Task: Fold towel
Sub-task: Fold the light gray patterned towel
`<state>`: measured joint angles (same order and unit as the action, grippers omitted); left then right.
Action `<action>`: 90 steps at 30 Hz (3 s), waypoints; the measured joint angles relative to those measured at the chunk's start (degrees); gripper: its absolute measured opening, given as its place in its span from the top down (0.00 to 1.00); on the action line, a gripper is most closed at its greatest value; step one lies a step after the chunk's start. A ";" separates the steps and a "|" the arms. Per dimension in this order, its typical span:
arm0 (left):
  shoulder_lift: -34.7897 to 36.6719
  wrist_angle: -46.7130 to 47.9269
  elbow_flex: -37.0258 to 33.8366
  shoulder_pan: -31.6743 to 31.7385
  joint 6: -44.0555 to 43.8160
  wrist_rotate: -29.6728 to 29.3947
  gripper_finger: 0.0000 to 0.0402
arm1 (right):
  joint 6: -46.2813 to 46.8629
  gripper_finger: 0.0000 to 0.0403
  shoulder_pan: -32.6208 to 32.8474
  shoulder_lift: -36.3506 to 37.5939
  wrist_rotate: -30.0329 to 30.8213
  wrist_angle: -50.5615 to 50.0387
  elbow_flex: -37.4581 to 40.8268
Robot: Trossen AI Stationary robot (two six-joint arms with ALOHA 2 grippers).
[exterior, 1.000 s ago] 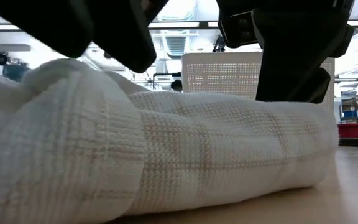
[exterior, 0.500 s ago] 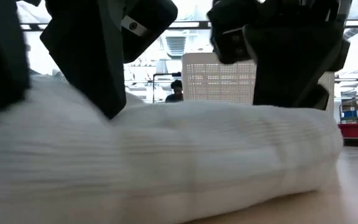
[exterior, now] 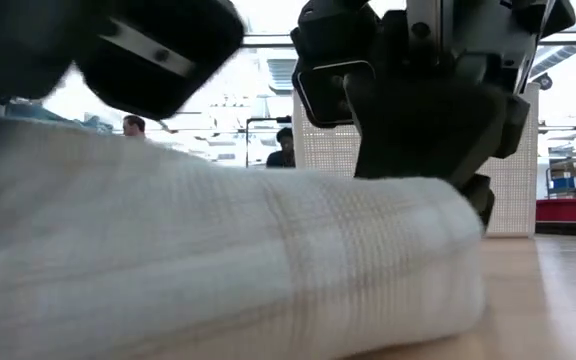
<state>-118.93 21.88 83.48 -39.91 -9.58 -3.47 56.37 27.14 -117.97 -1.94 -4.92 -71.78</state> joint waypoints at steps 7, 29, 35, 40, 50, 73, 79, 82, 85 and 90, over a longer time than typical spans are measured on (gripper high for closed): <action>0.97 2.52 -0.02 -2.24 -4.54 1.89 0.99 | -0.41 0.99 -0.07 1.28 3.85 -2.35 -0.26; 6.07 8.25 0.04 -7.95 -17.44 -2.92 1.00 | 0.05 1.00 2.67 5.29 13.32 -10.54 -2.58; 12.83 10.09 -0.70 -15.00 -17.40 -37.19 1.00 | 1.10 1.00 6.14 11.53 25.85 -20.19 -3.29; 14.63 11.45 -0.81 -17.29 -16.87 -51.81 1.00 | -4.24 1.00 7.96 13.72 32.30 -26.90 -6.47; 9.19 4.31 -1.38 -10.20 -5.62 -37.82 1.00 | 0.85 1.00 6.44 10.79 33.18 -40.11 -13.73; 5.11 -1.89 -2.22 0.03 -1.72 -20.95 0.62 | 3.04 1.00 3.67 11.14 33.47 -39.39 -13.95; 5.09 -2.48 -5.73 2.74 -7.42 -18.43 0.68 | 3.13 1.00 3.67 11.14 33.45 -39.28 -13.95; 5.09 -5.13 -6.73 3.11 -7.43 -15.40 0.72 | 3.24 1.00 3.64 11.14 33.45 -39.24 -13.93; 5.09 -9.61 -7.78 3.07 -4.20 -12.82 0.79 | 3.70 1.00 3.47 11.14 33.45 -39.26 -13.93; 5.09 -12.92 -8.70 3.05 -2.02 -8.14 0.92 | 5.16 1.00 3.25 10.77 34.00 -39.18 -13.80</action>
<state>-113.84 8.96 74.78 -36.86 -11.61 -11.62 61.53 30.39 -107.20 32.05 -44.10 -85.58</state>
